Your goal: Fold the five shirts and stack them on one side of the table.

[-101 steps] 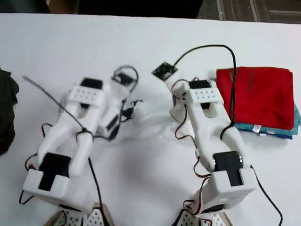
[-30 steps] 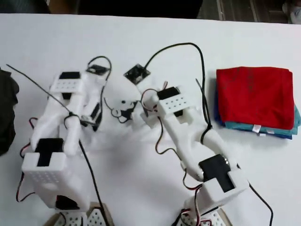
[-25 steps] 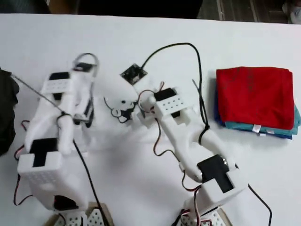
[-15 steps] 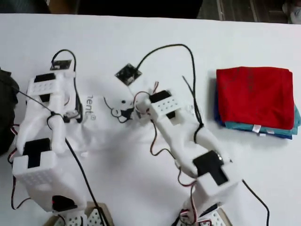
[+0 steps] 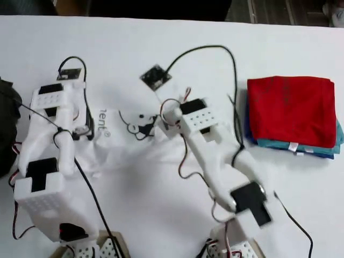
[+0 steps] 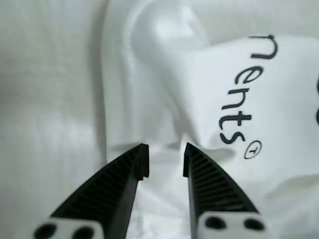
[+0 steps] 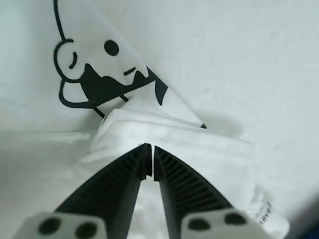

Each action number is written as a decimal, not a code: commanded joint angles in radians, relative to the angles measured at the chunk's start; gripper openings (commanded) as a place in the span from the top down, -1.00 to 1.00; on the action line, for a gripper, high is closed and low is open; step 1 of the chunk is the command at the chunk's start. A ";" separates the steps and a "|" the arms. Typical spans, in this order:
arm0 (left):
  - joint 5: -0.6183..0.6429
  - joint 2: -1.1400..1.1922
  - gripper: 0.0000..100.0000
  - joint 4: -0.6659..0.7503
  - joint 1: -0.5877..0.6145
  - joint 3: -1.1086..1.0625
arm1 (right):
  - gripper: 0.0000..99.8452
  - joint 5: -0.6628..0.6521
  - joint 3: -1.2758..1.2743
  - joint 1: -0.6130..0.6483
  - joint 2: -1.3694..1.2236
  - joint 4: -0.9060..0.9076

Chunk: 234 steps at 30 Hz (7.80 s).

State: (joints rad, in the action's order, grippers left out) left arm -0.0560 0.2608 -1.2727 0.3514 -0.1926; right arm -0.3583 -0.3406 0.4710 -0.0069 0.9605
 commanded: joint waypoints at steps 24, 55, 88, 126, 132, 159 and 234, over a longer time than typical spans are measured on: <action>-0.135 0.384 0.57 -0.124 0.063 0.367 | 0.72 -0.193 0.031 -0.254 0.496 0.450; -0.328 0.539 0.95 -0.517 0.279 0.891 | 0.72 -0.186 -0.232 -0.374 0.565 0.352; -0.126 -0.031 0.95 -0.276 -0.830 0.489 | 0.72 -0.187 -1.277 -0.591 1.465 -0.010; -0.129 0.402 0.79 -0.516 -0.361 1.343 | 0.77 -0.187 -1.287 -0.590 1.471 -0.008; -0.176 0.381 0.94 -0.516 -0.124 1.251 | 0.97 -0.187 -1.257 -0.585 1.465 -0.016; -0.344 -0.301 0.95 0.034 0.582 -0.213 | 0.96 -0.031 0.511 0.137 -0.025 0.297; -0.347 -0.299 0.95 0.161 0.658 -0.338 | 0.96 -0.031 0.304 0.042 0.077 0.456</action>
State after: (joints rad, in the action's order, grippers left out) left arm -0.3997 0.0077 -1.1224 1.0111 -0.5393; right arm -0.3936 -0.0414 0.4956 0.0038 1.5144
